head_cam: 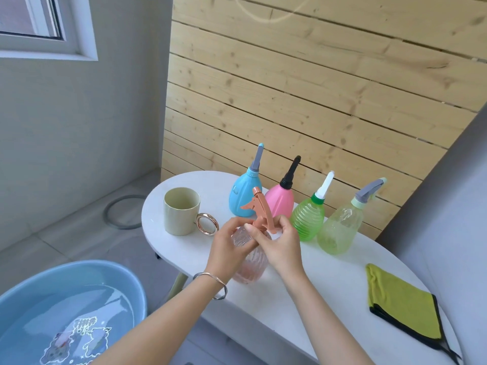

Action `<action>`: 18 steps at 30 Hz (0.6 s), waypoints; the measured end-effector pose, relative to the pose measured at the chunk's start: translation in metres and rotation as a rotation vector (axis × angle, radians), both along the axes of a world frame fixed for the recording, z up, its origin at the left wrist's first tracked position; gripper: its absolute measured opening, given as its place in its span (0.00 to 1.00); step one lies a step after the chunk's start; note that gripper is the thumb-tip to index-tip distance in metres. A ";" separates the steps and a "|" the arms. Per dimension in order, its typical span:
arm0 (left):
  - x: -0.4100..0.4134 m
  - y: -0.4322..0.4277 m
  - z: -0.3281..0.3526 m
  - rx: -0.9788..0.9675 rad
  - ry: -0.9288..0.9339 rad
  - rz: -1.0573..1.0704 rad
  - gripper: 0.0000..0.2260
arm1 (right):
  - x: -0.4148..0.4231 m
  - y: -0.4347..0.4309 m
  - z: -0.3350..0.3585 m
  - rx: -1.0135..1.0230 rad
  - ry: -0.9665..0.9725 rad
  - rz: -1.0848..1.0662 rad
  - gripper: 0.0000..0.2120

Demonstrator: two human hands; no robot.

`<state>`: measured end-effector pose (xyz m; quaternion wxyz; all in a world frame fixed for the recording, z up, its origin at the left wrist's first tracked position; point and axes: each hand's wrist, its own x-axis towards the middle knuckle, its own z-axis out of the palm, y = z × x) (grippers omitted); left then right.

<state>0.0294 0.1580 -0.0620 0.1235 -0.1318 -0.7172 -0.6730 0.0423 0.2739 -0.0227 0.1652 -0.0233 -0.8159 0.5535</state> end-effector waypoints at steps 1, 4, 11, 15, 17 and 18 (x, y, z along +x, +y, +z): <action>-0.001 -0.002 0.000 -0.012 0.007 -0.021 0.10 | -0.001 0.006 0.002 0.035 -0.032 0.044 0.15; -0.004 -0.008 0.004 -0.094 0.079 -0.110 0.12 | 0.000 0.023 0.018 0.075 -0.110 0.256 0.26; -0.010 -0.018 0.005 -0.246 0.037 -0.219 0.12 | -0.006 0.039 0.067 0.558 0.000 0.551 0.23; -0.009 -0.013 0.007 -0.238 0.005 -0.130 0.11 | -0.014 0.035 0.081 0.644 0.009 0.529 0.17; -0.009 -0.005 0.010 -0.184 -0.042 -0.029 0.13 | -0.015 0.033 0.082 0.657 0.019 0.509 0.13; -0.010 -0.002 0.009 -0.151 -0.056 0.002 0.13 | -0.015 0.033 0.082 0.625 0.010 0.510 0.13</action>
